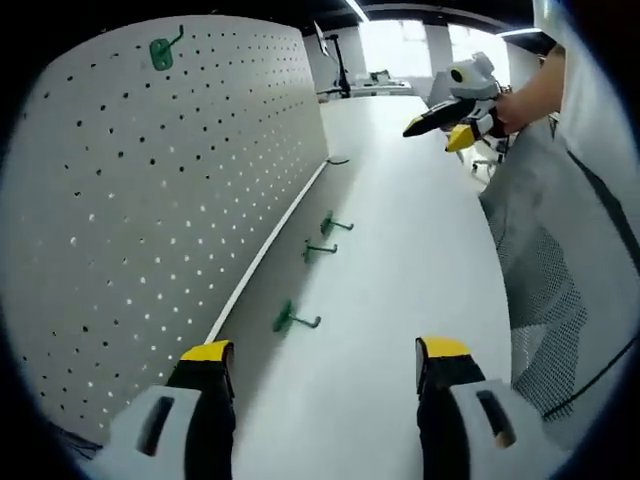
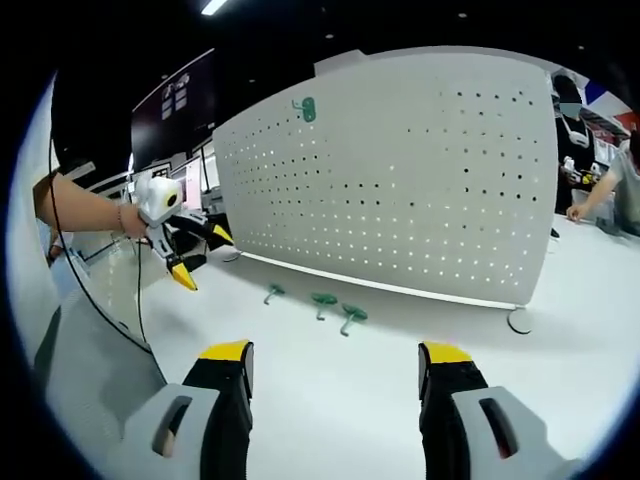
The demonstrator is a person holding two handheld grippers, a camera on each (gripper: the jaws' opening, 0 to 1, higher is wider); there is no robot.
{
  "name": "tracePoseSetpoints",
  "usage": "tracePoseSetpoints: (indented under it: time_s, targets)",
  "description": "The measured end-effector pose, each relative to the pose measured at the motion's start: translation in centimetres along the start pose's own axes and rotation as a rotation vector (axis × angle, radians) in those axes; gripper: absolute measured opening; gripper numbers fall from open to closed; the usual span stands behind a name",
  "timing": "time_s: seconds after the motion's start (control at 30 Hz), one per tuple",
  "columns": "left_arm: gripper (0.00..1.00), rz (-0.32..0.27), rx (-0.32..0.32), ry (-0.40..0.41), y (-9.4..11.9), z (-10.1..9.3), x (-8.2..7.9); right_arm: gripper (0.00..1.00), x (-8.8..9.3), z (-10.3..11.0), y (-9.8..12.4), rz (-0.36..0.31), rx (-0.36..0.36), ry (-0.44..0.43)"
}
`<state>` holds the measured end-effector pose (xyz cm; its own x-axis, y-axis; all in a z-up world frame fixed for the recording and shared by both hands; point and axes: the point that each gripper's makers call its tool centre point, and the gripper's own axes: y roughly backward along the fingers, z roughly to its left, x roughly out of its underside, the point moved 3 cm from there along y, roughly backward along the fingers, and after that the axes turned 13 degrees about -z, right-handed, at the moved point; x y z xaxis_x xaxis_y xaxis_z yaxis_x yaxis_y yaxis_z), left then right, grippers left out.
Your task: Insert the hook assembly into the mounting plate slot until the hook locks in place.
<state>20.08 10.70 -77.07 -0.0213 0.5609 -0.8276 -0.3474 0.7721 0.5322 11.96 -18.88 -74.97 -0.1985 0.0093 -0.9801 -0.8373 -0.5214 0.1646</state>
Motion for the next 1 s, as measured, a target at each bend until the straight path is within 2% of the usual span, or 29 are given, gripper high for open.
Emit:
tracePoseSetpoints:
  time_s: [0.47,0.67,1.0]
  targets:
    - [0.77,0.092,0.121,-0.067,-3.2,1.4,1.0,0.65,0.2,-0.1,0.1,0.002,0.001,-0.010]
    - [0.78,0.152,0.197,-0.091,-4.3,1.4,2.3,0.65,0.2,-0.2,0.1,0.000,0.006,-0.017]
    - [0.77,0.227,0.267,-0.150,-5.8,2.5,3.5,0.65,0.3,-0.1,0.1,0.007,0.003,-0.021]
